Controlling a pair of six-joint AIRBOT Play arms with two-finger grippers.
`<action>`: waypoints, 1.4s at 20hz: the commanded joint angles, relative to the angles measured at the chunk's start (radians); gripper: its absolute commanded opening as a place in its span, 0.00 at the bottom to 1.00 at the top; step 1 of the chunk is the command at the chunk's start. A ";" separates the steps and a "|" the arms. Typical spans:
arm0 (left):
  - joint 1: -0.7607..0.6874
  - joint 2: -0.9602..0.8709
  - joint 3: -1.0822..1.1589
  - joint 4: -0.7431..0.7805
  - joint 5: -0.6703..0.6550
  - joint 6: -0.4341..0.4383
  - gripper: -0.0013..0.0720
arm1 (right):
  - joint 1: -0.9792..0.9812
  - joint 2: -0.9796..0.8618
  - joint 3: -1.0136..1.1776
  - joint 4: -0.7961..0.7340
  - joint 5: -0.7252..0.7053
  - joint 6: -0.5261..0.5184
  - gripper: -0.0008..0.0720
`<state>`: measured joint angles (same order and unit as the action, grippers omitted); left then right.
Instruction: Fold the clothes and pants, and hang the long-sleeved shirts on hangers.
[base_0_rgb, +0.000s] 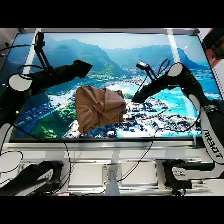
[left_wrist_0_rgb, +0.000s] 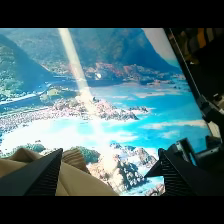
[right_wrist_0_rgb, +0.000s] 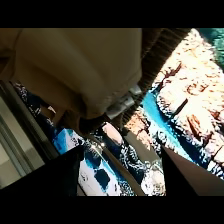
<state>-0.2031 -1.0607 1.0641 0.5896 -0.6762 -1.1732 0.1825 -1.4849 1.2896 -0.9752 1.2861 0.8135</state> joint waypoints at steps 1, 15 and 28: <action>0.005 0.007 0.000 0.009 -0.003 0.003 0.95 | 0.101 -0.018 -0.023 -0.095 -0.120 0.015 0.77; 0.005 0.007 0.000 0.009 -0.006 0.003 0.95 | 0.190 -0.084 -0.022 -0.171 -0.294 0.150 0.77; 0.006 0.006 -0.001 0.014 -0.005 0.003 0.95 | 0.055 -0.215 0.051 0.020 -0.186 0.334 0.75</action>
<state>-0.1986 -1.0546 1.0637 0.6018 -0.6819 -1.1702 0.2878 -1.6703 1.3102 -1.0527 1.0286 1.1450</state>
